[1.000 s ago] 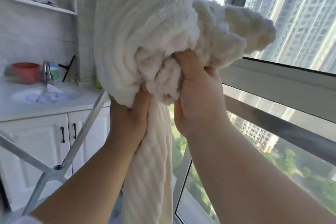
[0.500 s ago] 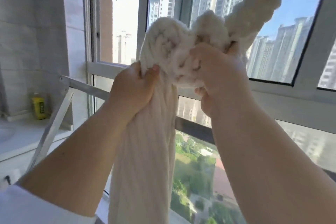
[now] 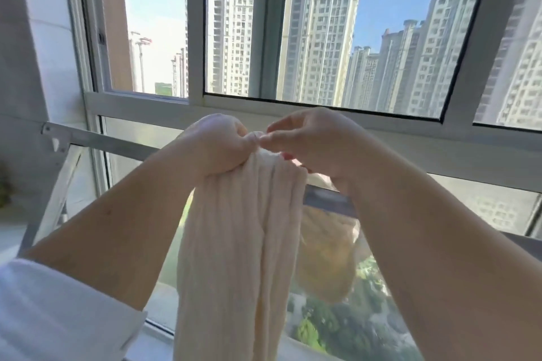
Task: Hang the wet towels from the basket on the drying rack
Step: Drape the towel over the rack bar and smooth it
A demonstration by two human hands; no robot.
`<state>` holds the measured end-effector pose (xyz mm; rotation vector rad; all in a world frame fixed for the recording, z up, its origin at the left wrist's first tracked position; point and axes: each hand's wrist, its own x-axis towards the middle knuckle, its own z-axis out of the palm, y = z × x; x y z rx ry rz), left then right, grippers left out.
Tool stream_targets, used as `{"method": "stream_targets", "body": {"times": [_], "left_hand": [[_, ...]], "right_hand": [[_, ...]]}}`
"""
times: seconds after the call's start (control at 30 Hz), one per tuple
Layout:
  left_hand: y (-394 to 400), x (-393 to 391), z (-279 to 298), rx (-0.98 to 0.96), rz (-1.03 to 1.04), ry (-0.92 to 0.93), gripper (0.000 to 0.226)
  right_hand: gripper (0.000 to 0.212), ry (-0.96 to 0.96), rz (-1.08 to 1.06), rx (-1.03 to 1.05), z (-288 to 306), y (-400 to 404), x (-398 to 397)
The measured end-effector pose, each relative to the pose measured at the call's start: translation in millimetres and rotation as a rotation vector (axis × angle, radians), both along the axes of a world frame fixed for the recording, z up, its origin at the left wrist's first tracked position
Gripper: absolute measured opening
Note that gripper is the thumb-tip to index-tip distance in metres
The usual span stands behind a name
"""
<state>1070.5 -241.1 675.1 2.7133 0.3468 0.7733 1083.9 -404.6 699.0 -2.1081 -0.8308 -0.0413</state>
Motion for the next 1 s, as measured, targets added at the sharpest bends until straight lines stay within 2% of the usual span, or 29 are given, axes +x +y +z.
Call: {"method": "stream_targets", "body": {"times": [0.13, 0.3, 0.4, 0.5, 0.67, 0.73, 0.87, 0.93, 1.0], "left_hand": [[9, -17, -13, -0.02, -0.062, -0.161, 0.038], [21, -42, -34, -0.058, -0.047, -0.293, 0.04], [22, -54, -47, -0.143, -0.001, -0.219, 0.046], [23, -53, -52, -0.185, -0.044, -0.136, 0.045], [24, -52, -43, -0.206, -0.113, -0.219, 0.033], [28, -47, -41, -0.356, -0.159, -0.247, 0.036], [36, -36, -31, -0.971, -0.383, -0.343, 0.03], [43, -33, -23, -1.059, -0.34, -0.389, 0.027], [52, -32, -14, -1.088, -0.301, -0.431, 0.023]], "right_hand": [[0.033, -0.148, -0.082, -0.203, -6, 8, -1], [0.023, -0.259, -0.139, -0.353, -10, 12, -2], [0.022, -0.265, -0.13, -0.371, -10, 8, -2], [0.017, -0.236, -0.106, -0.349, -13, 8, 1], [0.015, -0.303, -0.133, -0.34, -16, 15, 4], [0.022, -0.329, -0.198, -0.252, -18, 18, 11], [0.035, -0.104, -0.278, 0.242, -14, 5, 27], [0.04, 0.002, -0.274, 0.49, -2, -11, 32], [0.044, 0.026, -0.308, 0.696, 13, -33, 36]]}}
